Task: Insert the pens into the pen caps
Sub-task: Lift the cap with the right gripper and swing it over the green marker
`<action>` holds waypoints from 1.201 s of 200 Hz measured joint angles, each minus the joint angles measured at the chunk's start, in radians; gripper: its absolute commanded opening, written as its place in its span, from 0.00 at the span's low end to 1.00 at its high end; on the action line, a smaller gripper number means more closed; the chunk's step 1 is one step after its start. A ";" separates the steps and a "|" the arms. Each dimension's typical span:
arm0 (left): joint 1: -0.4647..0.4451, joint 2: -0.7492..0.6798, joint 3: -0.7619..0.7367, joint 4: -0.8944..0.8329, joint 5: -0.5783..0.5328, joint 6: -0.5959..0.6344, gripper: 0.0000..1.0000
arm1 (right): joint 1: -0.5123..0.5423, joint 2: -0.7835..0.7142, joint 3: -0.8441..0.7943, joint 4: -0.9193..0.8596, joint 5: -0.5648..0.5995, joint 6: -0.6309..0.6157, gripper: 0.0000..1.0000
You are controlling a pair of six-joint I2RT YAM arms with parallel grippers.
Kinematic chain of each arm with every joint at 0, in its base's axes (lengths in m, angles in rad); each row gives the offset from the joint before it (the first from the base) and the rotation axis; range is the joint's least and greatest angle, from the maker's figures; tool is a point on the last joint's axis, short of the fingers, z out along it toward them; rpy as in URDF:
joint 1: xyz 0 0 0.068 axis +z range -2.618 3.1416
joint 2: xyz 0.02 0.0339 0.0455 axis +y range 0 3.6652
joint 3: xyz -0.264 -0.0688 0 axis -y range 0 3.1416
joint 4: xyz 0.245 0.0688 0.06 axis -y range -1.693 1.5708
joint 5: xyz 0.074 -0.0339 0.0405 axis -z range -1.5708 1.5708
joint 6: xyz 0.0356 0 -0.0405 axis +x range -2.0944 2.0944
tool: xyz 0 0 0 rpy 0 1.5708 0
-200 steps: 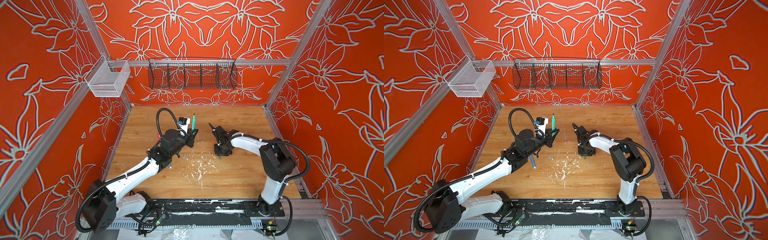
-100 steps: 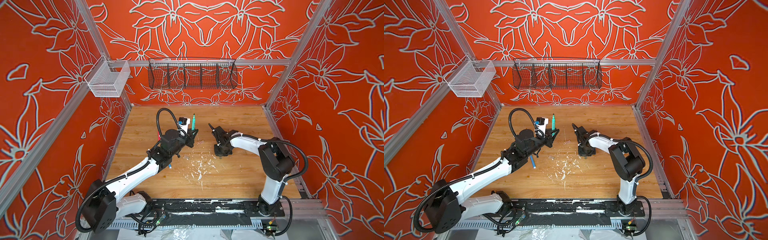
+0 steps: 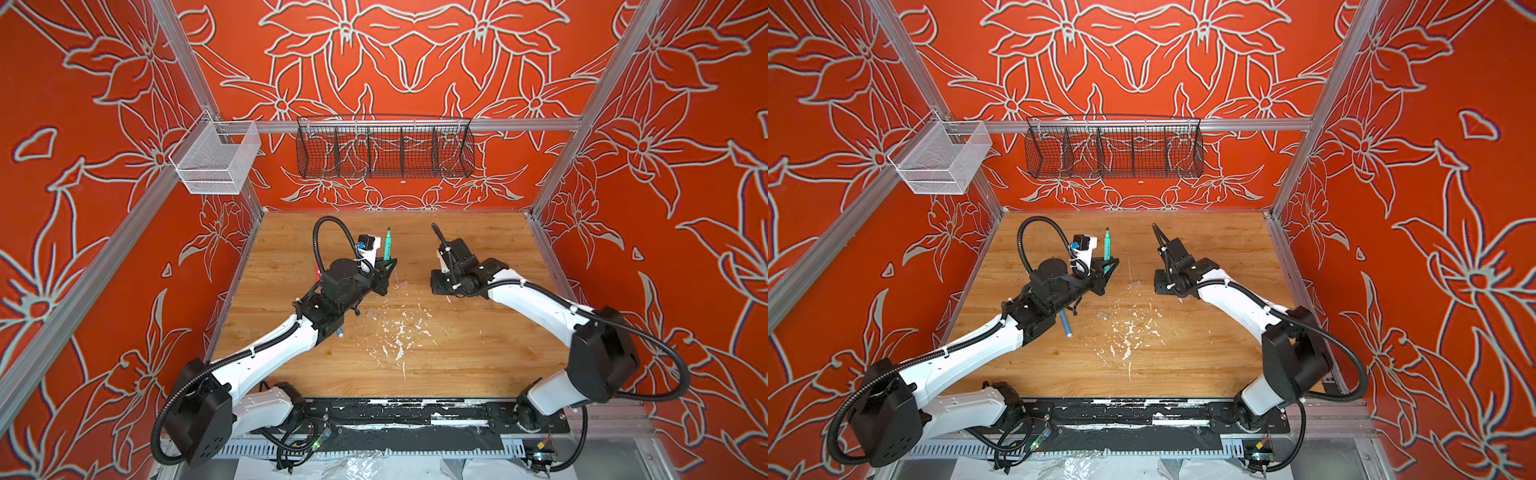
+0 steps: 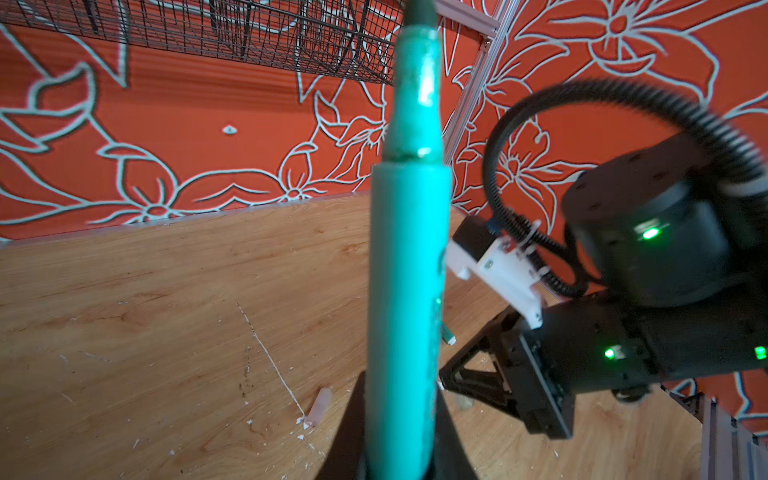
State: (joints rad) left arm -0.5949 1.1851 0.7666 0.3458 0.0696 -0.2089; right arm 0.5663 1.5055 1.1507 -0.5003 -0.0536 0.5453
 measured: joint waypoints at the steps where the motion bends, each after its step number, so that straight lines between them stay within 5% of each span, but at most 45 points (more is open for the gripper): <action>1: 0.000 0.000 0.000 0.000 0.001 0.000 0.00 | 0.000 -0.003 0.000 0.003 0.000 0.000 0.09; 131: 0.000 0.070 0.000 0.009 0.157 -0.013 0.00 | 0.002 -0.145 0.034 0.532 -0.112 0.081 0.08; 240: 0.000 0.092 0.034 0.008 0.207 -0.039 0.00 | 0.014 -0.134 0.083 0.634 -0.203 0.162 0.09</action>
State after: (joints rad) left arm -0.5949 1.2770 0.8001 0.3534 0.2768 -0.2478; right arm 0.5804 1.3716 1.2339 0.1341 -0.2562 0.7074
